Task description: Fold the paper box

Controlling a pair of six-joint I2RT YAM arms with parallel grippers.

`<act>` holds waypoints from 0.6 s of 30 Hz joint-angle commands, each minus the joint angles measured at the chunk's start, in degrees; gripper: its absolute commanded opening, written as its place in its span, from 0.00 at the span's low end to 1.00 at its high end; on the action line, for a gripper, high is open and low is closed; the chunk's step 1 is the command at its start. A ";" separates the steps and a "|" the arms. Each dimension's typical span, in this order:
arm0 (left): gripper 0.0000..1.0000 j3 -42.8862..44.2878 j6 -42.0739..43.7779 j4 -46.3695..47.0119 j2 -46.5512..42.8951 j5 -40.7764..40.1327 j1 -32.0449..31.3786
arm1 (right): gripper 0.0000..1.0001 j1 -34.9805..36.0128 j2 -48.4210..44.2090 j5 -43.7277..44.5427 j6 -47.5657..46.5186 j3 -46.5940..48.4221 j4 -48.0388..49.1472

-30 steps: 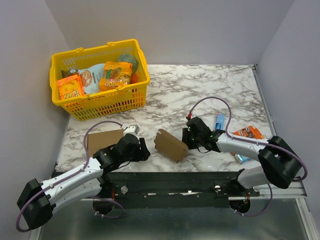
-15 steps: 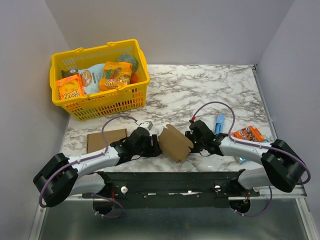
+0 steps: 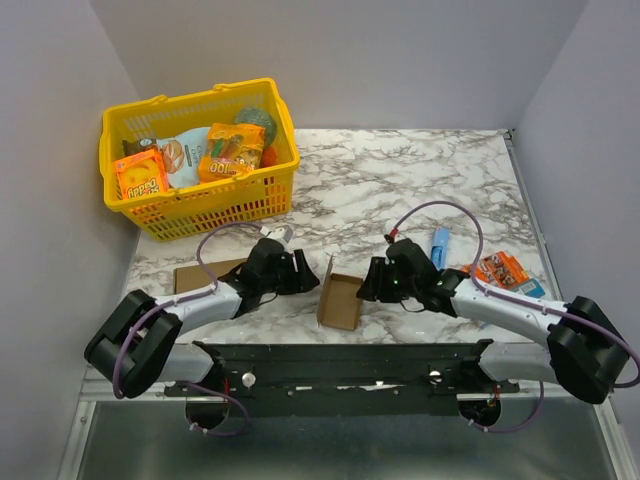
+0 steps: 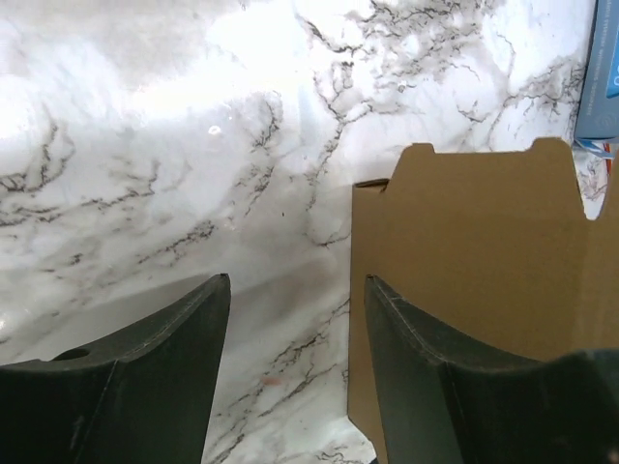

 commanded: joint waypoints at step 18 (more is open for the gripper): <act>0.64 -4.34 5.17 -22.74 -13.66 -1.40 -6.05 | 0.38 7.72 -2.52 4.02 5.08 -2.96 -12.82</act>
